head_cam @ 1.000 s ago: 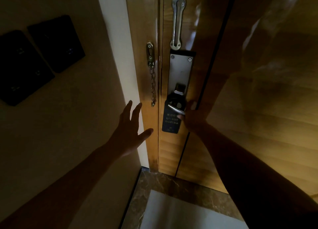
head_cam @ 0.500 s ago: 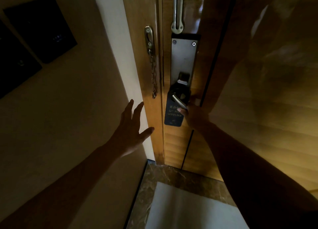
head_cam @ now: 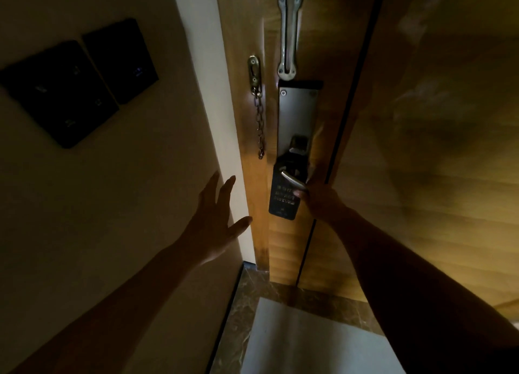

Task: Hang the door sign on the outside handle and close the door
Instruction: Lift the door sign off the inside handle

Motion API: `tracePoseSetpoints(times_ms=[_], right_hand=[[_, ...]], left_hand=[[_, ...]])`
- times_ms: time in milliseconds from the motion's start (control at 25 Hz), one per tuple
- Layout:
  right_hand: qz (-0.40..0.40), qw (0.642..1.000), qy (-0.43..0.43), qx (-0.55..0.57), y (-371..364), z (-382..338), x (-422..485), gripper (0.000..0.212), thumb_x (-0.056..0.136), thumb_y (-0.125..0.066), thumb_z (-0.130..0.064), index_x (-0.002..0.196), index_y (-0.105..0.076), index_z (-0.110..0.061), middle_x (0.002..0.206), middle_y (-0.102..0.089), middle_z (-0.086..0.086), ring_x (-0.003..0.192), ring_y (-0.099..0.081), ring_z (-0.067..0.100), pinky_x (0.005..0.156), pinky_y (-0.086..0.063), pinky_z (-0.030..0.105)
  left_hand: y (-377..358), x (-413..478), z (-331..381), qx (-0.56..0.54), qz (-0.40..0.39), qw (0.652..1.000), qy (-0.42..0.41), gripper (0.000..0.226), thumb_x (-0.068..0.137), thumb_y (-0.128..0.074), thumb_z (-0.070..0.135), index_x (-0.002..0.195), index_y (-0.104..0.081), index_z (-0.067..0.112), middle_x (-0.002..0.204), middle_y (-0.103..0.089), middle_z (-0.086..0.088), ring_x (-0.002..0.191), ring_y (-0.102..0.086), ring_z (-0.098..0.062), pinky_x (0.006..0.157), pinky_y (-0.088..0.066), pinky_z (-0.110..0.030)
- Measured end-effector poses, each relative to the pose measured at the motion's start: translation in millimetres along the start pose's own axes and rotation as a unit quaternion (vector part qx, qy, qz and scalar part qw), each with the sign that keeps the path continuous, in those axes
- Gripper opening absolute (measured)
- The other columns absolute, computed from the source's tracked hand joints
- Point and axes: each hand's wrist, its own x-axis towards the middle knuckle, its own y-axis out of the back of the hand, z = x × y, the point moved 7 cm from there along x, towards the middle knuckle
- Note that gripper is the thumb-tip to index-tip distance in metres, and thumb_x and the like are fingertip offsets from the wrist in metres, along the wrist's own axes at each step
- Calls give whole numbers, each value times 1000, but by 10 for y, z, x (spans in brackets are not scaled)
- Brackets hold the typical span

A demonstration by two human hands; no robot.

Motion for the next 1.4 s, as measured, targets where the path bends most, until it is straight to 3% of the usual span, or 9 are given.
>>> tracePoseSetpoints(times_ms=[80,240,320,440,560,800,960,1240,1400], right_hand=[[-12,998,-4,-61,3,-46,-195,50,96,-47,-33,128,-43,5,126,-54,29,113,-54,43,95,-44,47],[-4,986,36,-160,-8,-123,-588,45,99,-42,-29,135,-34,-3,122,-60,19,106,-60,37,89,-46,42],[4,970,30,-243,43,-116,-778,34,100,-39,-25,127,-41,-5,119,-62,16,105,-61,34,90,-45,42],[16,961,17,-276,152,-193,-1104,35,98,-41,-30,119,-47,-2,113,-64,18,102,-61,33,82,-42,37],[30,931,20,-363,159,-298,-1456,37,97,-43,-35,119,-44,-5,118,-62,16,108,-57,33,92,-42,43],[90,943,-1,-320,7,-242,-2148,58,98,-39,-36,144,-17,-8,153,-22,20,141,-18,37,109,-26,60],[93,951,-7,-294,-40,-143,-2501,75,95,-39,-44,148,5,-14,159,5,15,146,9,35,111,-10,67],[50,946,3,-320,-24,0,-2989,96,88,-53,-47,146,17,-17,159,12,14,145,13,35,106,-9,74],[-14,946,19,-323,-4,63,-3264,97,88,-58,-42,146,15,-16,159,11,13,145,10,37,107,-15,71]], left_hand=[[106,-147,32,8,8,1000,-9,89,71,-36,74,144,4,40,158,10,-1,143,-1,-35,103,-34,-54],[255,-447,114,20,10,998,-53,87,74,-32,72,141,13,40,158,11,-4,144,-1,-32,107,-31,-50],[264,-635,128,28,-7,998,-63,86,74,-30,72,138,18,41,158,11,-4,144,0,-30,109,-27,-51],[334,-987,123,17,-22,997,-72,85,79,-38,66,137,20,42,158,11,-2,145,2,-26,111,-24,-50],[460,-1270,145,12,-14,995,-94,85,82,-42,62,134,21,44,158,11,-1,144,2,-25,111,-24,-48],[599,-1753,184,7,-12,991,-131,83,82,-41,62,131,24,46,158,13,-3,144,0,-26,112,-22,-46],[596,-1991,276,-16,-17,990,-140,83,83,-46,58,140,11,39,158,11,-2,145,5,-25,114,-14,-49],[466,-2416,679,-36,12,990,-139,86,79,-43,60,137,18,42,157,16,-3,144,10,-26,113,-7,-48],[338,-2656,800,-13,20,993,-119,85,77,-38,69,134,21,48,158,11,-4,144,6,-29,111,-15,-52]])
